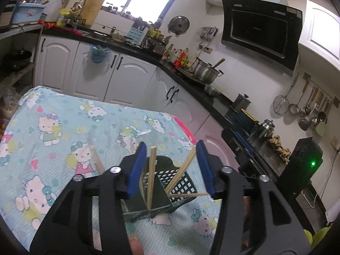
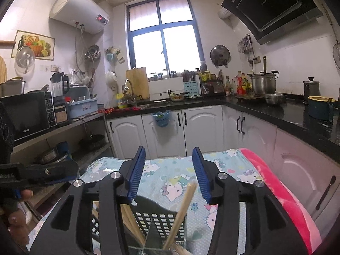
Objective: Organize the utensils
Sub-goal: 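Open the left gripper over the caddy while the right gripper releases its chopstick, then move both open grippers down toward the last chopsticks on the cloth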
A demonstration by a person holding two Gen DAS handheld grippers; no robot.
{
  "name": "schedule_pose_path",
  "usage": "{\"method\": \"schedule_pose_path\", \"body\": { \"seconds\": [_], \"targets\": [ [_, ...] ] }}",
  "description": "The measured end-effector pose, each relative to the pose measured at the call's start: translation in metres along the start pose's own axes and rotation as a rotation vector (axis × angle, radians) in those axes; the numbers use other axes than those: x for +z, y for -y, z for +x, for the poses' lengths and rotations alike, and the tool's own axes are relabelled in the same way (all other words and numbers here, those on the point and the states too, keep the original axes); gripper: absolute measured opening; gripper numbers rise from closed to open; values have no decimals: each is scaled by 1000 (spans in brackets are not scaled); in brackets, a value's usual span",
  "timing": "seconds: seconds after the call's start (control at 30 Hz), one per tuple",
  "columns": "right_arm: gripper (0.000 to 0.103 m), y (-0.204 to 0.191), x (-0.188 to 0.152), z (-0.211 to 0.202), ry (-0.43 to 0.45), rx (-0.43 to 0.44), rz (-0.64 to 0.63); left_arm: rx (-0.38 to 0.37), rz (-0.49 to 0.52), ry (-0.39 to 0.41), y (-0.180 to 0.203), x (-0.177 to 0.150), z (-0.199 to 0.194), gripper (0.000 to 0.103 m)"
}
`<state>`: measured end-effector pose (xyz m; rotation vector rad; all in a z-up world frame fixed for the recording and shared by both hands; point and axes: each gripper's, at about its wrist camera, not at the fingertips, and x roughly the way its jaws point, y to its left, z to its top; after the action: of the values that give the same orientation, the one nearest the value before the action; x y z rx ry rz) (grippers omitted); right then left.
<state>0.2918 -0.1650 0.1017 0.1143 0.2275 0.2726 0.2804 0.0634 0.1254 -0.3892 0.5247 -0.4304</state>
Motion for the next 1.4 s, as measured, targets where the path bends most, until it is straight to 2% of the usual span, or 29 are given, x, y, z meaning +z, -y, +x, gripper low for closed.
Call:
{"method": "schedule_pose_path", "body": {
  "seconds": [0.07, 0.27, 0.53, 1.4],
  "targets": [
    [51, 2, 0, -5, -6, -2, -2, 13, -2, 4, -1, -1, -5, 63],
    [66, 5, -1, -20, -33, 23, -5, 38, -22, 22, -5, -6, -22, 89],
    [75, -2, -9, -36, -95, 50, -28, 75, -6, 32, -6, -18, -40, 92],
    [76, -23, -45, -64, -242, 106, -88, 148, -49, -42, -22, -69, -63, 92]
  ]
}}
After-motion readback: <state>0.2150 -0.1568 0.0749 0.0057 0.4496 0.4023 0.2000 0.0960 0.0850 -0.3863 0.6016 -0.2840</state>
